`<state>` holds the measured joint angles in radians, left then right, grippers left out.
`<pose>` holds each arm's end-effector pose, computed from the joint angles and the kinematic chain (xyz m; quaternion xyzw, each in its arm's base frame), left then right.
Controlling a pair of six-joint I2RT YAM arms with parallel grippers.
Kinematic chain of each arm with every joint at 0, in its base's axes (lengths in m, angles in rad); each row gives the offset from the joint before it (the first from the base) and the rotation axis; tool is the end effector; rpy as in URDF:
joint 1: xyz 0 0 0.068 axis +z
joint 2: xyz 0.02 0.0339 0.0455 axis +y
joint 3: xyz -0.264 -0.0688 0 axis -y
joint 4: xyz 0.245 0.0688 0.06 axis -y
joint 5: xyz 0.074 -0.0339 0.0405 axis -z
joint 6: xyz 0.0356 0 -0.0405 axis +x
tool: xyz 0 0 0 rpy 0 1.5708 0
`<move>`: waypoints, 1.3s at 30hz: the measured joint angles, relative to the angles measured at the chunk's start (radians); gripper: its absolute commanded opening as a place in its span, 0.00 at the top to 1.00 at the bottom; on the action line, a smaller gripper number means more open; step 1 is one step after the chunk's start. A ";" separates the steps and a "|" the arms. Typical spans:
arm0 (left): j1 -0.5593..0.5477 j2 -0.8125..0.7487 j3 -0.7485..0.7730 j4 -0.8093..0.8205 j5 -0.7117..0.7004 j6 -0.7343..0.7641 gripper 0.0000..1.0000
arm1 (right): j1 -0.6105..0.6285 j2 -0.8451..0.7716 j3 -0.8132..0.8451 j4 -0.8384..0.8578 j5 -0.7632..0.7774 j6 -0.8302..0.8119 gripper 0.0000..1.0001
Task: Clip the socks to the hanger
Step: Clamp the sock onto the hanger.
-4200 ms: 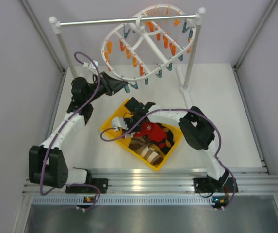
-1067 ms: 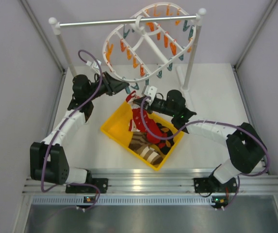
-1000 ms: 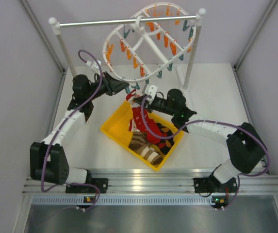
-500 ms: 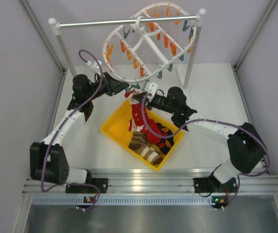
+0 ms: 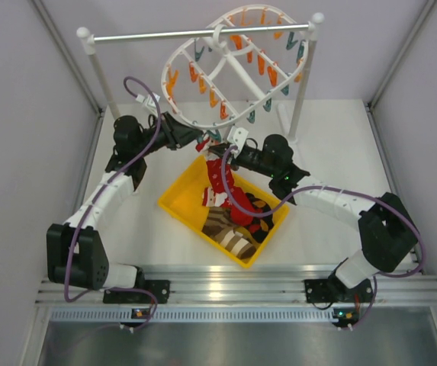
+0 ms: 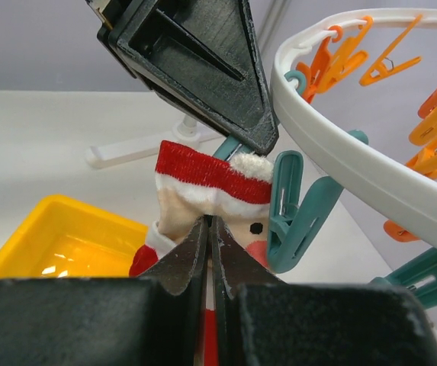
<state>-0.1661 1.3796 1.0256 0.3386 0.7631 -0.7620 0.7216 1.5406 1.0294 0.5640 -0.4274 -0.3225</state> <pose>0.3117 -0.0772 0.3425 0.0556 0.7089 -0.5287 0.4636 0.2615 0.2498 0.3155 -0.4687 0.5062 0.2836 0.6660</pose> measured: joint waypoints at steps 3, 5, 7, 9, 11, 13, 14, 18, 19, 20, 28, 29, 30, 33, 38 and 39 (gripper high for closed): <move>0.001 0.000 0.003 -0.002 0.000 -0.007 0.65 | 0.000 0.000 0.000 -0.003 0.000 -0.003 1.00; 0.002 0.000 0.003 -0.004 0.000 -0.016 0.62 | 0.000 0.000 0.000 -0.005 0.000 -0.007 1.00; 0.003 0.000 0.003 -0.007 0.000 -0.025 0.59 | 0.000 0.000 0.000 -0.005 0.000 -0.008 1.00; 0.006 0.000 0.003 -0.011 0.000 -0.032 0.55 | 0.000 0.000 0.000 -0.006 0.000 -0.009 1.00; 0.010 0.000 0.003 -0.012 0.000 -0.037 0.48 | 0.000 0.000 0.000 -0.006 0.000 -0.009 1.00; 0.013 -0.002 0.003 -0.016 0.000 -0.043 0.45 | 0.000 0.000 0.000 -0.007 0.000 -0.009 1.00; 0.014 -0.004 0.003 -0.018 0.000 -0.047 0.44 | 0.000 0.000 0.000 -0.007 0.000 -0.009 1.00; 0.021 -0.021 0.003 -0.020 0.001 -0.049 0.41 | 0.000 0.000 0.000 -0.007 0.001 -0.009 1.00; 0.023 -0.028 0.003 -0.020 0.001 -0.049 0.40 | 0.000 0.000 0.000 -0.007 0.001 -0.009 1.00; 0.026 -0.034 0.003 -0.020 0.002 -0.050 0.36 | 0.000 0.000 0.000 -0.007 0.001 -0.009 1.00; 0.053 -0.081 0.002 -0.042 0.007 -0.051 0.13 | 0.000 0.000 0.003 -0.010 0.008 -0.007 1.00; 0.061 -0.091 -0.002 -0.049 0.007 -0.051 0.12 | 0.000 0.000 0.007 -0.013 0.010 -0.005 1.00; 0.071 -0.103 -0.009 -0.056 0.006 -0.051 0.09 | 0.000 0.000 0.009 -0.014 0.013 -0.002 1.00; 0.101 -0.147 -0.038 -0.077 0.006 -0.051 0.07 | 0.000 0.000 0.026 -0.026 0.019 0.023 1.00; 0.147 -0.253 -0.104 -0.129 0.003 -0.027 0.07 | 0.016 0.017 0.074 -0.035 0.037 0.085 1.00; 0.151 -0.271 -0.111 -0.146 0.003 -0.018 0.07 | 0.024 0.023 0.087 -0.035 0.041 0.093 1.00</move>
<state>-0.0147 1.1084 0.9150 0.1928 0.7662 -0.7799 0.7456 1.5639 1.1164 0.5293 -0.3866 -0.2298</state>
